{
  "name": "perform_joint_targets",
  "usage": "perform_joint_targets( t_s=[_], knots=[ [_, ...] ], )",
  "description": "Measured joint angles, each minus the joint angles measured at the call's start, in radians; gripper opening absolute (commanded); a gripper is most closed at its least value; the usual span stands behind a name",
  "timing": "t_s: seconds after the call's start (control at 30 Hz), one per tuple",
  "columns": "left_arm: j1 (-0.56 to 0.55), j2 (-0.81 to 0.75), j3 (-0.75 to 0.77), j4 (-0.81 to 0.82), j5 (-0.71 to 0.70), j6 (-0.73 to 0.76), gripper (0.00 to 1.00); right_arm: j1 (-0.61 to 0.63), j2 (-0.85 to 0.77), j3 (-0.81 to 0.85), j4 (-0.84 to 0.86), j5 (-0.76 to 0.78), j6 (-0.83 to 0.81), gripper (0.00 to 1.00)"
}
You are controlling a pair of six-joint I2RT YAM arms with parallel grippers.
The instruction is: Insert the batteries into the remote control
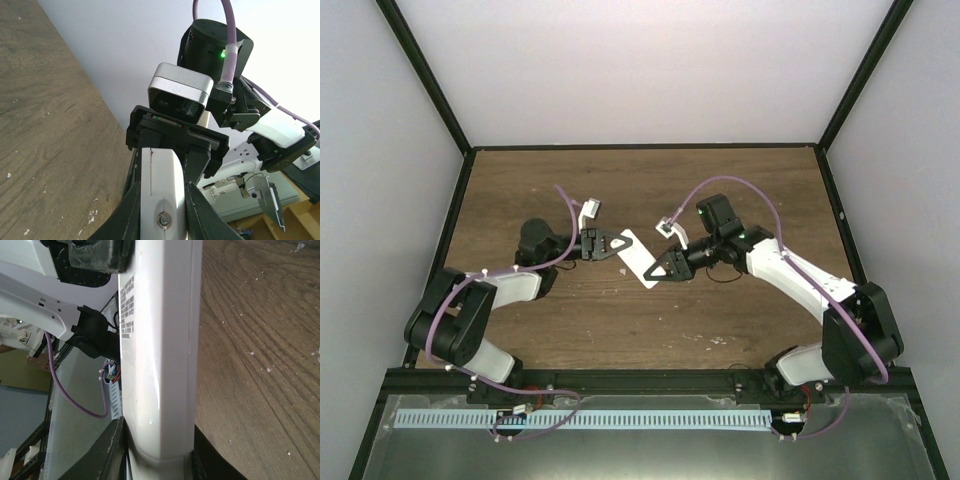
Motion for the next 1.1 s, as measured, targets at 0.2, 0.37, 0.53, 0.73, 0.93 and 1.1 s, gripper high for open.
perform_joint_targets(
  t_s=[0.2,0.37,0.53,0.73,0.93,1.1],
  knots=[
    [-0.002,-0.041,0.001,-0.094,0.001,0.081,0.28,0.000,0.008,0.000,-0.002,-0.007,-0.004,0.05],
    [-0.031,-0.079,0.016,-0.175,-0.002,0.116,0.47,0.011,0.012,0.000,0.011,0.038,-0.020,0.01],
    [-0.042,-0.120,0.031,-0.342,-0.015,0.211,0.55,0.018,0.011,0.000,0.025,0.072,-0.036,0.01],
    [-0.026,-0.196,0.042,-0.537,-0.079,0.337,0.68,0.022,-0.002,0.000,0.029,0.134,-0.039,0.01],
    [0.089,-0.327,-0.006,-0.673,-0.206,0.377,0.69,0.008,-0.016,0.000,-0.006,0.435,-0.006,0.01],
    [0.099,-0.451,0.009,-0.890,-0.380,0.467,0.68,0.000,-0.005,0.026,-0.103,0.797,0.054,0.01]
  ],
)
